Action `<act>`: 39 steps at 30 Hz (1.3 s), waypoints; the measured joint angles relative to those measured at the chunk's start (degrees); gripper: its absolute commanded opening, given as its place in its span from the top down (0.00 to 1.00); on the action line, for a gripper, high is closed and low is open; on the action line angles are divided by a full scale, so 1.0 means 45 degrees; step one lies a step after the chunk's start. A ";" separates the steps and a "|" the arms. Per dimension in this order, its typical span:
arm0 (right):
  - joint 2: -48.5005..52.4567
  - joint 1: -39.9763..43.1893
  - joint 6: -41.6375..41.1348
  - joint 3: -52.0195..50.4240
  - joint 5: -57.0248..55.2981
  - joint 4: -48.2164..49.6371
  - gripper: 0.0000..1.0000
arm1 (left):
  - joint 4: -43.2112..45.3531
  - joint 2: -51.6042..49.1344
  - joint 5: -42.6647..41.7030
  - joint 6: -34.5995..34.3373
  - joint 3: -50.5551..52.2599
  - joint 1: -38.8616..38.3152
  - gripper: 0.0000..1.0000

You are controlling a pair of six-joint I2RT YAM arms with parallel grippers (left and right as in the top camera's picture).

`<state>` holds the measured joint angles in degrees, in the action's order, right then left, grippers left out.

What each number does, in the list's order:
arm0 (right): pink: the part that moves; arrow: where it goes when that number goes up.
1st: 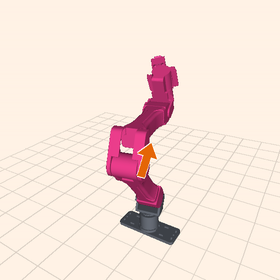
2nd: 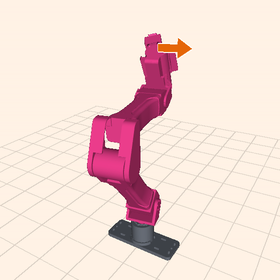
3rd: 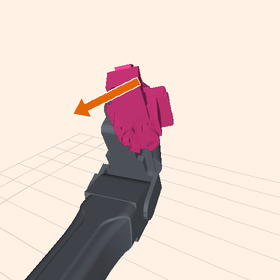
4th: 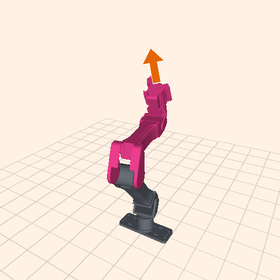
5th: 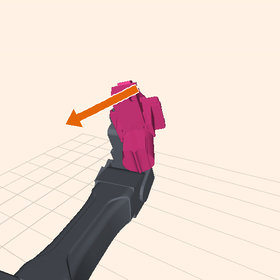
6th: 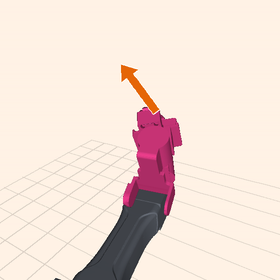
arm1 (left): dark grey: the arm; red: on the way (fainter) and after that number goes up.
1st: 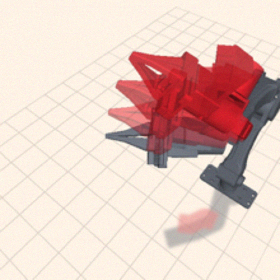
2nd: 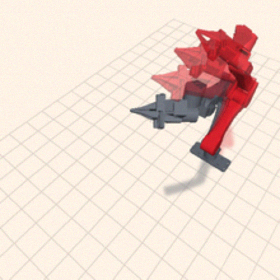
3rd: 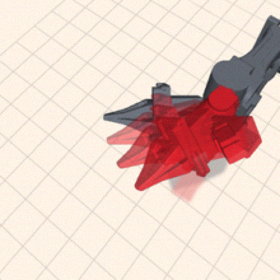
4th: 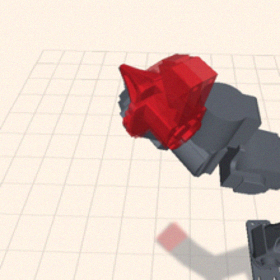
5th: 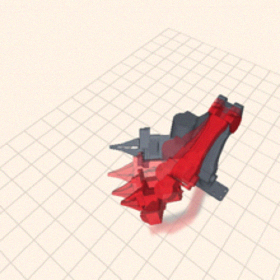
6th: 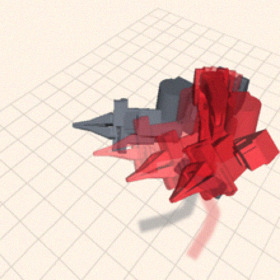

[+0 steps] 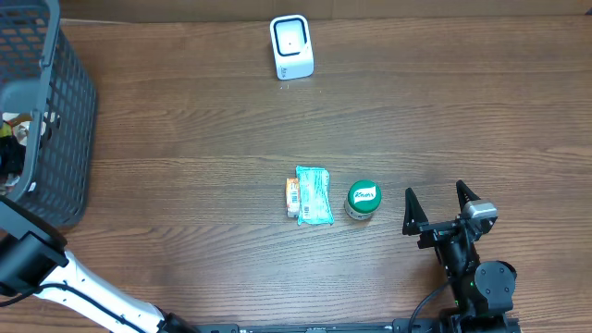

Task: Scan the item barcode
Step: 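Lower the left gripper into the basket toward the packaged items, then lift the clear bag of snacks out of the basket with the left gripper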

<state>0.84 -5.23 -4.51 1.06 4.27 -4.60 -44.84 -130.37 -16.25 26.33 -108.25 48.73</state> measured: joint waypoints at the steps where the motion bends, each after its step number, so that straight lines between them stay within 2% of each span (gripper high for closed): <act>1: 0.0000 0.0000 0.0005 0.0000 -0.0005 0.0005 0.00 | -0.0087 -0.0005 0.0044 -0.0306 -0.0073 -0.0024 0.96; 11: 0.0000 0.0000 0.0005 0.0000 0.0000 0.0005 0.00 | -0.0165 0.1088 0.1923 -0.2336 -0.0277 -0.0952 0.96; 23: 0.0000 0.0000 0.0010 0.0000 0.0000 0.0010 0.00 | 0.0029 0.5683 0.4896 -0.3949 -0.0321 -0.3220 0.96; 27: 0.0000 0.0000 0.0000 0.0000 -0.0005 0.0000 0.00 | -0.0131 0.7150 0.5294 -0.4493 -0.0345 -0.3915 0.96; 34: 0.0000 0.0000 0.0010 0.0000 0.0000 -0.0005 0.00 | -0.3031 0.9505 0.5591 -0.6411 -0.0549 -0.5887 0.96; 39: 0.0000 0.0000 0.0000 0.0000 0.0000 0.0005 0.00 | -0.5192 0.9724 0.5576 -0.7951 -0.0544 -0.8106 0.96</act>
<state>0.84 -5.23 -4.51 1.06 4.27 -4.58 -68.20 -86.61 8.84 -9.45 -110.69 12.25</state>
